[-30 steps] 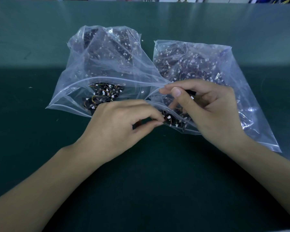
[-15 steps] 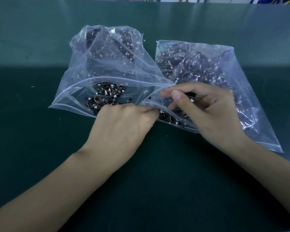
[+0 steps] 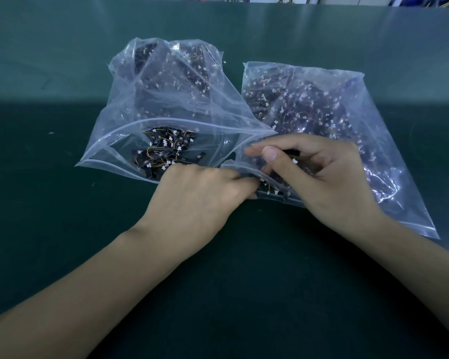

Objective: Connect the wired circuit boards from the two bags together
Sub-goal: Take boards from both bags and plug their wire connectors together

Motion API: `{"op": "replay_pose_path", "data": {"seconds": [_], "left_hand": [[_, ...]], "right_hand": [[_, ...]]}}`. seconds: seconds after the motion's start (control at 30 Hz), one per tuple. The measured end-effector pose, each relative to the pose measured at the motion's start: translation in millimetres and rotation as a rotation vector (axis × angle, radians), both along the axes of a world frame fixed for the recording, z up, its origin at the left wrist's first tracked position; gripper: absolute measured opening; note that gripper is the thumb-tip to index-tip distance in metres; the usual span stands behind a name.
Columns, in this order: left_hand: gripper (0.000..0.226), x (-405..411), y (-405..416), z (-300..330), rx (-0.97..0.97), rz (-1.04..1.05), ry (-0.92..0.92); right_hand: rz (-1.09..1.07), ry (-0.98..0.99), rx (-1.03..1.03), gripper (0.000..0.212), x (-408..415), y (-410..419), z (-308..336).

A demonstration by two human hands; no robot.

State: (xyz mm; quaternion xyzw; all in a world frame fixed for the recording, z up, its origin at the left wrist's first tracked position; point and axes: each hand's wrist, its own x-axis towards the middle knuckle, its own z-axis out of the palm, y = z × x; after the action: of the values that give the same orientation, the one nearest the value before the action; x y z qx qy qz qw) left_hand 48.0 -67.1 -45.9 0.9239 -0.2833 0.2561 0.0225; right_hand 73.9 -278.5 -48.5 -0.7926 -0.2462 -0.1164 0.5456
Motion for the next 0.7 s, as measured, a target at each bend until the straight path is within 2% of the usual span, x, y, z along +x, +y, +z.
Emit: {"op": "replay_pose_path", "data": {"seconds": [0.2, 0.47, 0.57, 0.7], "left_hand": [[0.025, 6.5, -1.2, -0.4, 0.054, -0.013, -0.033], [0.027, 5.6, -3.1, -7.3, -0.02, -0.013, -0.036], [0.014, 9.4, 1.3, -6.8, -0.102, -0.028, -0.099], [0.046, 8.2, -1.7, -1.1, -0.347, -0.108, -0.16]], "right_hand": [[-0.008, -0.015, -0.008, 0.016, -1.0, 0.2, 2.3], [-0.02, 0.049, 0.007, 0.02, 0.0, 0.9, 0.9], [-0.013, 0.06, -0.004, 0.023, -1.2, 2.2, 1.3], [-0.014, 0.017, 0.032, 0.025, -1.7, 2.3, 4.3]]}}
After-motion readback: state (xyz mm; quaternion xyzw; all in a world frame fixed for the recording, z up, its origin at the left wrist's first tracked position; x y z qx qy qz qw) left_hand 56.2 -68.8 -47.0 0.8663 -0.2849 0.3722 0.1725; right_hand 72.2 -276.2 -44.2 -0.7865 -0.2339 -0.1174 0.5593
